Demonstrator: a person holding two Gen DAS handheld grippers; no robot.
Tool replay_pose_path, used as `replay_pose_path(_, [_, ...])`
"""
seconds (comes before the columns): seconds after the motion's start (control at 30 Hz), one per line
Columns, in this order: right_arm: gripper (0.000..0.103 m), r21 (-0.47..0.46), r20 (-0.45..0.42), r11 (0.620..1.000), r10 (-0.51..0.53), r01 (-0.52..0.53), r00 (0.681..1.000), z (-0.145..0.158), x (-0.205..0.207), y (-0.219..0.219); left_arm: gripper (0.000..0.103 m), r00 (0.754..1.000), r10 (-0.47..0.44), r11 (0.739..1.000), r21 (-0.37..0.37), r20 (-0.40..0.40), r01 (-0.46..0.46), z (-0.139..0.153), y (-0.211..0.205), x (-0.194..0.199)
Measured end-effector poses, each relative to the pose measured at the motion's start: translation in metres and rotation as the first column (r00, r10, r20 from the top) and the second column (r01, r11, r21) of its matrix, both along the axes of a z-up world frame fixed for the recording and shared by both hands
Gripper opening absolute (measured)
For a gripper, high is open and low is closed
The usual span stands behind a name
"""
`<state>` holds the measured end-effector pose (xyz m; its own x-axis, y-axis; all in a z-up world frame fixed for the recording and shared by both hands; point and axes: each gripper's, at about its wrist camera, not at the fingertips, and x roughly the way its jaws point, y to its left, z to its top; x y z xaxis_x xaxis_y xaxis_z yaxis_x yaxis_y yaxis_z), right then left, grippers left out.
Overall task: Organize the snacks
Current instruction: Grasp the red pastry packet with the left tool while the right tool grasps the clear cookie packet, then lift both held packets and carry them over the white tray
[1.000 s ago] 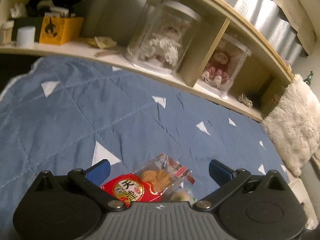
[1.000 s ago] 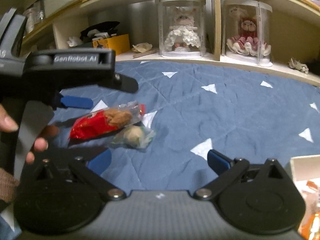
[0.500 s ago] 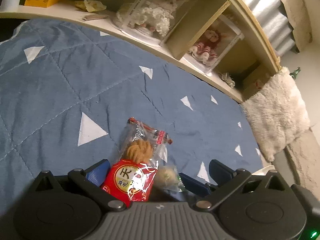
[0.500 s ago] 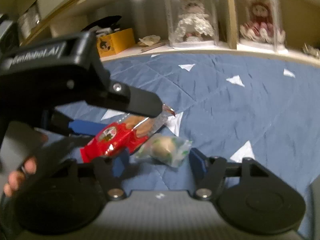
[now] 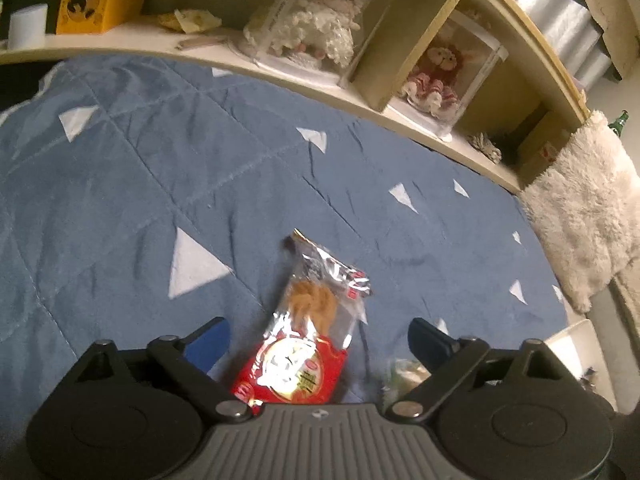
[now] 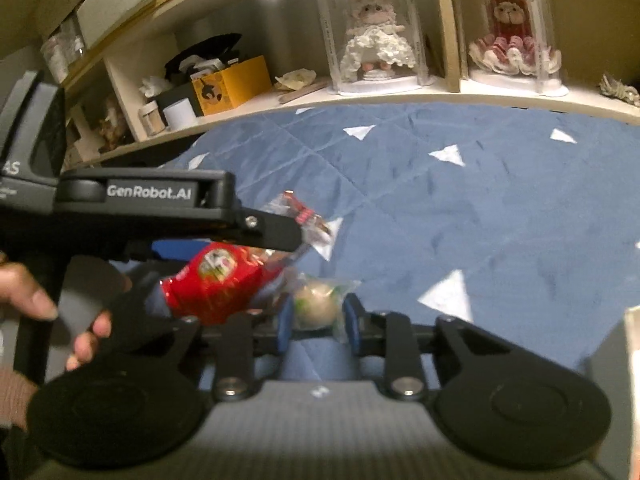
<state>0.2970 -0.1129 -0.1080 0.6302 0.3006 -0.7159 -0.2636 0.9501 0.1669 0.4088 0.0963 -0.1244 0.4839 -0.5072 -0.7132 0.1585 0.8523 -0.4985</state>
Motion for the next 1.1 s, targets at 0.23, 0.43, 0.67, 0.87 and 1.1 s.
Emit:
replay_pose_path(0.23, [0.038, 0.001, -0.049, 0.999, -0.044, 0.044, 0.998, 0.008, -0.002, -0.029, 0.088, 0.996, -0.084, 0.995, 0.060, -0.037, 0.086, 0.007, -0.015, -0.002])
replay_pose_path(0.43, [0.064, 0.020, -0.067, 0.999, -0.044, 0.045, 0.997, 0.002, 0.002, -0.022, 0.087, 0.994, -0.104, 0.956, 0.276, 0.017, 0.096, 0.006, -0.041, -0.006])
replay_pose_path(0.67, [0.069, -0.099, -0.062, 0.994, -0.062, 0.056, 0.996, -0.010, 0.009, -0.009, 0.069, 0.995, -0.090, 0.931, 0.358, 0.047, 0.067, 0.005, -0.047, -0.006])
replay_pose_path(0.87, [0.054, -0.112, -0.079, 0.994, -0.018, 0.009, 0.997, -0.015, 0.009, -0.007, 0.050, 0.997, -0.046, 0.934, 0.357, 0.055, 0.023, 0.007, -0.040, -0.008])
replay_pose_path(1.1, [0.039, -0.135, -0.076, 0.991, -0.006, -0.004, 0.997, -0.009, -0.003, -0.008, 0.040, 0.998, 0.031, 0.942, 0.334, 0.046, -0.044, 0.017, -0.037, -0.023])
